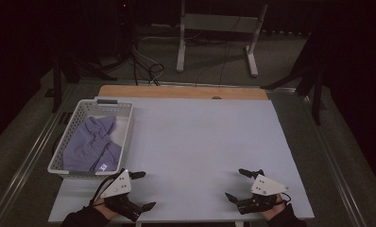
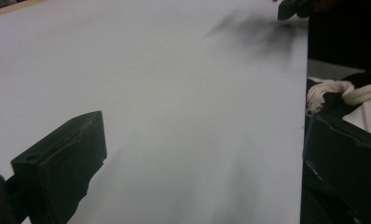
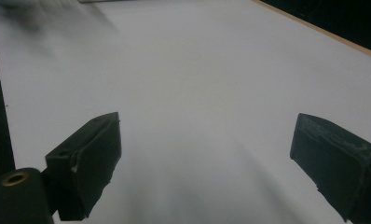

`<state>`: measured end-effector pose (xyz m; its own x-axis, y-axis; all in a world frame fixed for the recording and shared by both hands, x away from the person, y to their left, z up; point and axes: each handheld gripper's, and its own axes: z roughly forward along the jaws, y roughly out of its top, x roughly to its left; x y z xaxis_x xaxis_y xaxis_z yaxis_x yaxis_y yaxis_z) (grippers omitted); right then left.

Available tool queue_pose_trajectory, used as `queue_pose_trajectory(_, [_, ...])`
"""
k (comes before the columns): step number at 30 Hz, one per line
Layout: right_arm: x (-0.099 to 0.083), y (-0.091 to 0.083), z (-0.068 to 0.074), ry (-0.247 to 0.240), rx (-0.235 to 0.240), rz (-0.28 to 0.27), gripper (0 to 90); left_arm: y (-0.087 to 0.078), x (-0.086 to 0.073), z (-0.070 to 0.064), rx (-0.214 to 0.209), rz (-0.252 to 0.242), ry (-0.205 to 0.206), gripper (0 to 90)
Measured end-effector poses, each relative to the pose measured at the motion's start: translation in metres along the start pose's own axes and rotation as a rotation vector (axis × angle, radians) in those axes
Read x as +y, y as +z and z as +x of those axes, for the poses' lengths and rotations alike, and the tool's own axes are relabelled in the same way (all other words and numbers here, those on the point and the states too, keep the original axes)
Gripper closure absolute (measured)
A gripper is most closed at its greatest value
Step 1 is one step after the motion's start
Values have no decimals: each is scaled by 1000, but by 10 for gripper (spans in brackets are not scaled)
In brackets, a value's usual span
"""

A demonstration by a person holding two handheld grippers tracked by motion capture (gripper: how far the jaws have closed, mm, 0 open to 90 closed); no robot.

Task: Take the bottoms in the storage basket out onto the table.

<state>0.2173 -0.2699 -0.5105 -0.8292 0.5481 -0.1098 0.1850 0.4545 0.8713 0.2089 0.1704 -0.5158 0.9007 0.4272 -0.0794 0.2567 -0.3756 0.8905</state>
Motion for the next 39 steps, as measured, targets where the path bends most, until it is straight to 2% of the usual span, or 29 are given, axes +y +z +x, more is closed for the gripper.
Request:
queue_pose_trajectory(5, [-2,0,-1,2,-5,-3,88,1,1,0,-4,4,-1,3])
queue_pose_trajectory(8, [-3,-4,-6,47,19,-20,89,2,2,-2,-2,19,18,3])
queue_pose_trajectory(9, [-3,-5,-7,42,5,-12,89,2,2,-2,-2,18,18,3])
queue_pose_trajectory(18, [-2,-7,-7,41,-15,-20,88,3,1,-1,5,24,13,3])
queue_pose_trajectory(19, [-2,-6,-9,59,-22,-36,89,4,1,-1,12,30,25,3])
queue_pose_trajectory(21, [-1,-6,-9,64,-22,-37,89,5,2,-2,13,32,27,3])
queue_pose_trajectory(30, [-2,-8,-9,60,-41,-35,89,5,2,-1,4,32,22,3])
queue_pose_trajectory(34, [-1,-6,-6,41,-35,-13,88,5,3,-1,-4,35,28,3])
queue_pose_trajectory(39, [-1,-6,-5,46,-20,-20,88,5,6,-3,-14,39,34,3])
